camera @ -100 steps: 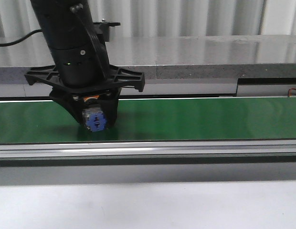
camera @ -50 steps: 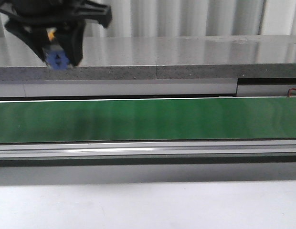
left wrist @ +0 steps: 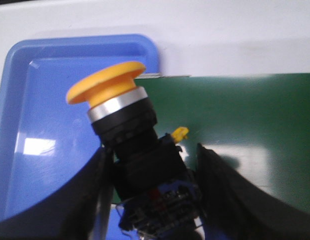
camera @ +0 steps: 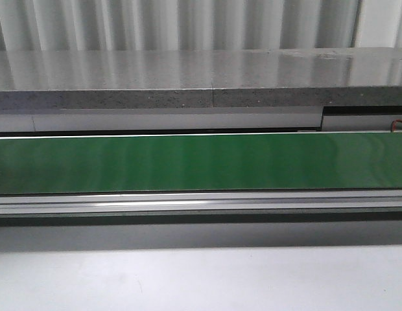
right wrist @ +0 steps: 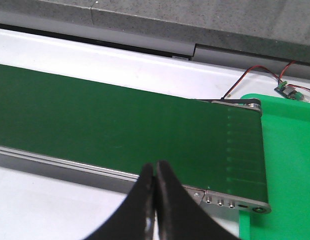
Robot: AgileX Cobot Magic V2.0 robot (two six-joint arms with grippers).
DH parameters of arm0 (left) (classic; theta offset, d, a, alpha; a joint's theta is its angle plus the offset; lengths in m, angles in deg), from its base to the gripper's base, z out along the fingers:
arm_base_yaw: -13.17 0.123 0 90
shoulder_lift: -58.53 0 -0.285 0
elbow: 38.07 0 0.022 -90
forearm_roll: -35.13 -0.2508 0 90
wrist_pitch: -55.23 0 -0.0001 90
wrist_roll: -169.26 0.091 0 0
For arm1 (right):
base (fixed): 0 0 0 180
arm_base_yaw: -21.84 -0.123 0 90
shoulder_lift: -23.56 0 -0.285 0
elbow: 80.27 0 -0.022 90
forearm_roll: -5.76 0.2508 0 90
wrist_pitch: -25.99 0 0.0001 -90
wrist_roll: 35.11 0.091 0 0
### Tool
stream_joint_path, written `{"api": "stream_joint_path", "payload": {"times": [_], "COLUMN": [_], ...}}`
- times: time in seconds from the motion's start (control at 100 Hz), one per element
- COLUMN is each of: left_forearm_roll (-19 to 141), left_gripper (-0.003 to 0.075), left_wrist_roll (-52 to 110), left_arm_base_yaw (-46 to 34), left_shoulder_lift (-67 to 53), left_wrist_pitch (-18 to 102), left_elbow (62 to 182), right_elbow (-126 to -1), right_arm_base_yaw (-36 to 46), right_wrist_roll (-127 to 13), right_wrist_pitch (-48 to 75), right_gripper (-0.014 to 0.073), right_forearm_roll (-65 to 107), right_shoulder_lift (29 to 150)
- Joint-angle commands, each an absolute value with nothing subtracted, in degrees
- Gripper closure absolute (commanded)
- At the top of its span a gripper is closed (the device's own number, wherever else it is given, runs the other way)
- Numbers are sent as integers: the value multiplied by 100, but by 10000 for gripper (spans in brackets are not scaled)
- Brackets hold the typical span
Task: Move button from right to left
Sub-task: 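Lift the button with the left gripper toward the blue tray, then lower the button into the blue tray and open the left gripper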
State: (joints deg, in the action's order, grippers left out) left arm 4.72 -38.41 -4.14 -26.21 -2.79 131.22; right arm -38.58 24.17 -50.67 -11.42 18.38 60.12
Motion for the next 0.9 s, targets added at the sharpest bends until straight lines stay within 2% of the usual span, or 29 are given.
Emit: {"api": "stream_joint_path", "payload": {"times": [0.0, 0.24, 0.4, 0.53, 0.89], "left_forearm_roll": [279, 306, 959, 1600, 1542], "left_gripper": [740, 740, 740, 740, 740], "left_wrist_roll": [-3613, -3511, -3066, -2415, -2288], "left_arm_base_yaw": [75, 1660, 2370, 2540, 2611], "left_shoulder_lift": [-2431, -2463, -2521, -2889, -4311], "left_wrist_pitch": [287, 1292, 2032, 2508, 2621], "left_elbow": [12933, 12372, 12336, 12336, 12684], "right_elbow": [-3995, -3995, -3995, -3995, -3995], "right_arm_base_yaw": [2419, 2419, 2419, 2419, 2419], "right_wrist_roll": [-5124, -5124, -5124, -5124, -5124], "right_wrist_pitch": [-744, -744, -744, -744, -744], "right_gripper": [661, 661, 661, 661, 661], "right_forearm_roll": [1868, 1868, 1868, 1868, 1868], "right_shoulder_lift": [6013, 6013, 6013, 6013, 6013]}}
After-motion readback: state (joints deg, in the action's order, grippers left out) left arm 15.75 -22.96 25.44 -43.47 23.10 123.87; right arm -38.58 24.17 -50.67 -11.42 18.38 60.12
